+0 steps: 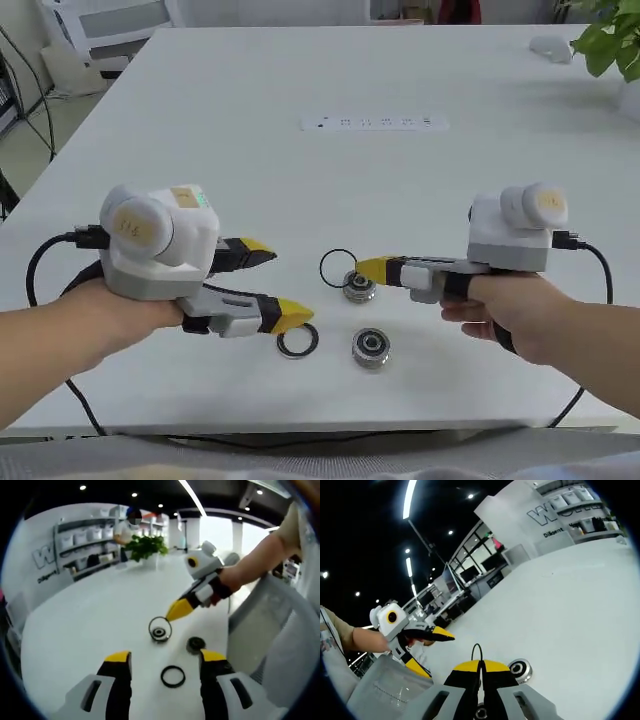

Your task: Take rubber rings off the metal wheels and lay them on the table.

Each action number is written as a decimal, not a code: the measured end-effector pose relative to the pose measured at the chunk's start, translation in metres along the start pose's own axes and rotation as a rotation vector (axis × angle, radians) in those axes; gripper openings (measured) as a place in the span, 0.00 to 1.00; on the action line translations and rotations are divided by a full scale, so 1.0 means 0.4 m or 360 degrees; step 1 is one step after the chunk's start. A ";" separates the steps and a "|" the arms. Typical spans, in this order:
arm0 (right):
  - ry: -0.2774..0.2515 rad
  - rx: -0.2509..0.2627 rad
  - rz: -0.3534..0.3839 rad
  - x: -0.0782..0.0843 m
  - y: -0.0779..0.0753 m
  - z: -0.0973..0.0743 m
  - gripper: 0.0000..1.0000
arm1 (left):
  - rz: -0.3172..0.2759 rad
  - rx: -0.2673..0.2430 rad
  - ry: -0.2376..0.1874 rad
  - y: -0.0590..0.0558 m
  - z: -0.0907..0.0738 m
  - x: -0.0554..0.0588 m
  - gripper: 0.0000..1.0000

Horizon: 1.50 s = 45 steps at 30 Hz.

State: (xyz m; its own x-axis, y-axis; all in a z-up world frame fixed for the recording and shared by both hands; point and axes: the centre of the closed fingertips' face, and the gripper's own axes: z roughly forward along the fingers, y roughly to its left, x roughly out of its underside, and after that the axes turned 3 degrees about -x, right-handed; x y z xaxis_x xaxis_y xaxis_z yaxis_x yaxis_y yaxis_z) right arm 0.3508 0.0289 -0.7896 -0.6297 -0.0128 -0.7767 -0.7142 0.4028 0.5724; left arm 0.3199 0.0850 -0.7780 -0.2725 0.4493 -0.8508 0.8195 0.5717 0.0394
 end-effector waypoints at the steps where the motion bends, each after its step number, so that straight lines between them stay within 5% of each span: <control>1: 0.0007 -0.0003 -0.0001 0.002 0.002 0.003 0.00 | -0.0005 0.0000 0.0002 0.001 -0.004 0.003 0.56; 10: 0.0084 -0.0041 0.0000 0.027 0.021 0.030 0.00 | -0.0027 0.0011 0.0030 0.007 -0.032 0.043 0.61; 45: 0.0445 -0.0113 0.0047 0.163 0.041 0.099 0.00 | -0.0031 -0.0022 0.0077 0.010 -0.070 0.103 0.69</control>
State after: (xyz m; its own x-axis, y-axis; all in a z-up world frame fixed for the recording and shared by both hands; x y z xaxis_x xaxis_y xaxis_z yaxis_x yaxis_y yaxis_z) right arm 0.3101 0.0712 -0.8412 -0.7032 -0.2577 -0.6627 -0.7078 0.3417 0.6182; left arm 0.2979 0.1251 -0.7983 -0.3127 0.4702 -0.8253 0.8067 0.5902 0.0306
